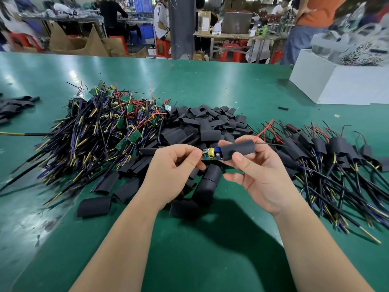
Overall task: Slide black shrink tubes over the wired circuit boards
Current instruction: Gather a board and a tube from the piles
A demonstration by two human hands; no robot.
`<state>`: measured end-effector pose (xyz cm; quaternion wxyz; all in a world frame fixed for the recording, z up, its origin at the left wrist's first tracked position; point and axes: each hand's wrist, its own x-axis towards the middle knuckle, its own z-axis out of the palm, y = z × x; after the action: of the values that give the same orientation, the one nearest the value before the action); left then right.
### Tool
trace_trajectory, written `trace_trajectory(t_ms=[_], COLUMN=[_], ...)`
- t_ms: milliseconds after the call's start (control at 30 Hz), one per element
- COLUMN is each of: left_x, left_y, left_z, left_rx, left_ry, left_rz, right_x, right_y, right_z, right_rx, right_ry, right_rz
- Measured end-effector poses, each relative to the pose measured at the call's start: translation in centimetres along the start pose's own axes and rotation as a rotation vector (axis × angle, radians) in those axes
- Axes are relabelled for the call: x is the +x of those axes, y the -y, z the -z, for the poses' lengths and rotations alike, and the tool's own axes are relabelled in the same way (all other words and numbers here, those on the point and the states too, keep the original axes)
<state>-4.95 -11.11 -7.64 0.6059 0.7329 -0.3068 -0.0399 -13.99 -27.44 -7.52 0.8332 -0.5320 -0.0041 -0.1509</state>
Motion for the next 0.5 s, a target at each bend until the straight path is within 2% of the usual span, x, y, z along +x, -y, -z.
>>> trace_trajectory(t_ms=[500], left_x=[-0.1], left_y=[0.4], left_z=[-0.3], left_rx=[-0.041], left_ry=[0.014], left_rz=[-0.118], right_x=[0.0], right_y=[-0.5], right_z=[-0.6], right_rx=[0.102], right_ry=[0.032], right_rz=[-0.032])
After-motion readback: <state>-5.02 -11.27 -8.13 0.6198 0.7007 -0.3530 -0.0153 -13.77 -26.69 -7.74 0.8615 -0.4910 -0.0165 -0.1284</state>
